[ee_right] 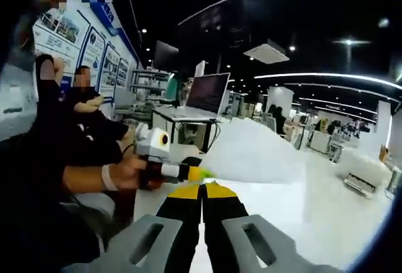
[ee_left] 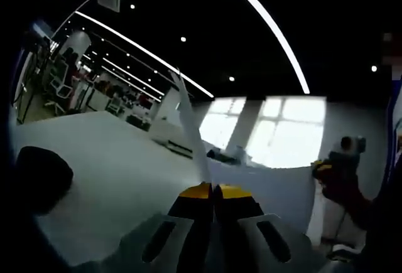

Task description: Organize the stack of printing papers by aligning and flattening the scattered papers on the table

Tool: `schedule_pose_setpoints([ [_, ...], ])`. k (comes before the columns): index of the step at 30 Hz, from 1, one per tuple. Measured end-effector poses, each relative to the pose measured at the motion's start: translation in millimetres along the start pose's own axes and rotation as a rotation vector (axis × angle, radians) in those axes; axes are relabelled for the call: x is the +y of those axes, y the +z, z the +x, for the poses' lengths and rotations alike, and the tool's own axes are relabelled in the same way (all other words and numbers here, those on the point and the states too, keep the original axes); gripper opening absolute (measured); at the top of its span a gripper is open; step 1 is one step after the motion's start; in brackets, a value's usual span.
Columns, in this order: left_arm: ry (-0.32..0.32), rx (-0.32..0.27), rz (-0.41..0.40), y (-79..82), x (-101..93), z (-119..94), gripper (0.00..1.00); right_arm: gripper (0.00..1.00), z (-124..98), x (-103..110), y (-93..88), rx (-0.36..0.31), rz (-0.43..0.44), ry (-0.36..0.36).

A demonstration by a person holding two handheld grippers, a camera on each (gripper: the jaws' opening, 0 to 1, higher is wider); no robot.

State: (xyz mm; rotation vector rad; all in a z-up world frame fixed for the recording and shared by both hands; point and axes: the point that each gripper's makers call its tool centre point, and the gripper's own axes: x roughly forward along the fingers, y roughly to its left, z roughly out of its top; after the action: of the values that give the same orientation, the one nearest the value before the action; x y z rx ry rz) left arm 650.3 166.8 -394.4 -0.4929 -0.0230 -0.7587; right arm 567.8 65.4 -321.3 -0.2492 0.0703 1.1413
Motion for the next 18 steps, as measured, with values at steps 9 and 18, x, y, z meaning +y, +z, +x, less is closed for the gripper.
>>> schedule_pose_setpoints([
  [9,-0.003,-0.003,-0.003,0.6,-1.0,0,0.07,0.00,-53,-23,59.1,-0.002,-0.047,-0.043],
  [18,0.000,0.000,-0.005,0.0,-1.1,0,0.07,0.00,-88,-40,95.7,-0.036,0.072,-0.020],
])
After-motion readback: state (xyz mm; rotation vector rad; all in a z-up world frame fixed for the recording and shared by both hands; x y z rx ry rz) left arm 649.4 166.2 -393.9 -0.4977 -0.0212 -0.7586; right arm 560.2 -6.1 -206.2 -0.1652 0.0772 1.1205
